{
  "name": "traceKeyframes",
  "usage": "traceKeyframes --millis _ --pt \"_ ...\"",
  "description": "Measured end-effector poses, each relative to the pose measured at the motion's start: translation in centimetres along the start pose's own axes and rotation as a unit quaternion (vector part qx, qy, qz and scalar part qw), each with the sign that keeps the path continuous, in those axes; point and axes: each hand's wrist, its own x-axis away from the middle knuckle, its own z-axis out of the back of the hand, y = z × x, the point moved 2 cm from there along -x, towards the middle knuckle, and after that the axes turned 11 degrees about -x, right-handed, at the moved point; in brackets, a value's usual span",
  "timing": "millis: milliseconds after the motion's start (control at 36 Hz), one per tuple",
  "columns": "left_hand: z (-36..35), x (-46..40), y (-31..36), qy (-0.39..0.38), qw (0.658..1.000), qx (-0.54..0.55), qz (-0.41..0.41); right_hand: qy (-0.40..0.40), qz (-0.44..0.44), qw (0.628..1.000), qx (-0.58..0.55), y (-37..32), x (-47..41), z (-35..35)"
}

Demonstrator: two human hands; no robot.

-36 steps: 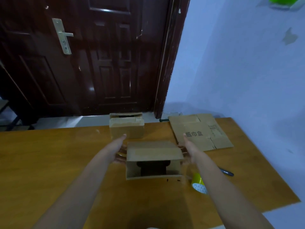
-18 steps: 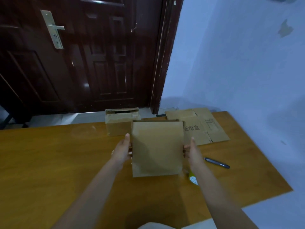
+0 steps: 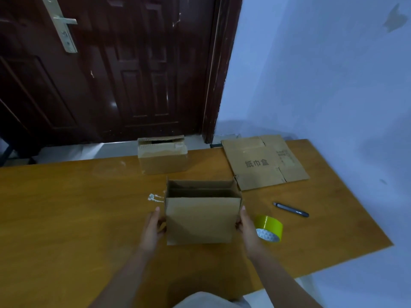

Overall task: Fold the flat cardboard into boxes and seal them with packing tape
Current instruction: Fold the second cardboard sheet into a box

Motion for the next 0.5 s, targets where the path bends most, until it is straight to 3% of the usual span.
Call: traceKeyframes --millis 139,278,417,500 --pt "0.2 -0.2 0.6 -0.018 0.999 0.012 -0.040 -0.054 0.023 0.998 -0.035 -0.7 0.5 -0.2" --pt "0.5 -0.2 0.7 -0.085 0.993 -0.013 -0.080 -0.096 0.006 0.994 -0.050 -0.8 0.1 0.1" --pt "1.7 0.3 -1.6 -0.119 0.991 -0.049 -0.036 -0.084 -0.049 0.994 -0.039 1.4 -0.5 1.9" --pt "1.9 0.3 -2.1 -0.101 0.993 -0.062 -0.028 -0.091 -0.065 0.993 -0.027 2.0 -0.7 2.7"
